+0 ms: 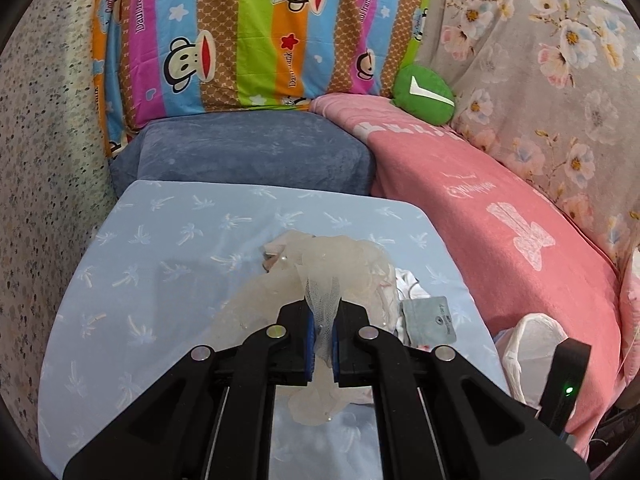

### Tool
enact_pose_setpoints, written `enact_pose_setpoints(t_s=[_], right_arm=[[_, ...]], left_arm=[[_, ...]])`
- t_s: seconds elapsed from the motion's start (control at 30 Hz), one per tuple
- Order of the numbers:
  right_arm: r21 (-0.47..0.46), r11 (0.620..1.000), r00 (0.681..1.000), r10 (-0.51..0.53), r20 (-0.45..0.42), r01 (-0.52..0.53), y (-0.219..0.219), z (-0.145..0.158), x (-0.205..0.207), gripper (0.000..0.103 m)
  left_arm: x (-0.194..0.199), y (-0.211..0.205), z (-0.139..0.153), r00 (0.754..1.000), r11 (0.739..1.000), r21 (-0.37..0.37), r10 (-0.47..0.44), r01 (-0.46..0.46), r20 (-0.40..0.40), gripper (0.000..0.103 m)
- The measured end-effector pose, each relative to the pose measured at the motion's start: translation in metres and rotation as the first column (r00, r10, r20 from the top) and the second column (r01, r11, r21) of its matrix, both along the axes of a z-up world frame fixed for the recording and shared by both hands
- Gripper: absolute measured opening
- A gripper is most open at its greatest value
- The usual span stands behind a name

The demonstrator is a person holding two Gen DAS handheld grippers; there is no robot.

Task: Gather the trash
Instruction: 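Carry the tulle and pink cloth over the white bin and open both tools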

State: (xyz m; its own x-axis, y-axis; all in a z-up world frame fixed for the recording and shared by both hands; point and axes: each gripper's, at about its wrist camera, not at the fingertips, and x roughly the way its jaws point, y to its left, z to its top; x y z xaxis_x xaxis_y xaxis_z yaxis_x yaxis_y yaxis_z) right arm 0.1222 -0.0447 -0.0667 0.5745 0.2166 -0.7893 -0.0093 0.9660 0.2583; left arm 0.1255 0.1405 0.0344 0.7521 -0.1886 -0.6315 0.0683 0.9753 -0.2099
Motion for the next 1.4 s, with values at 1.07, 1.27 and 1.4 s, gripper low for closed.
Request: enact_pose_setpoints(t_s=[1.07,1.27,1.4], right_arm=[[0.078,0.994,0.969,-0.095,0.229,0.079,-0.068,0.095,-0.044,0.002],[0.093,0.986,0.950,-0.158,0.270,0.137,-0.105,0.114,-0.060,0.002],[0.103,0.979,0.937,-0.200,0.285,0.177,-0.133,0.121,-0.070,0.002]], left_arm=[[-0.021,-0.058,0.018,0.996,0.996,0.024,-0.085,0.084,0.026,0.006],[-0.026,-0.091,0.029,0.987,0.988,0.033,-0.152,0.151,0.047,0.006],[-0.030,-0.116,0.035,0.977,0.979,0.037,-0.204,0.202,0.058,0.006]])
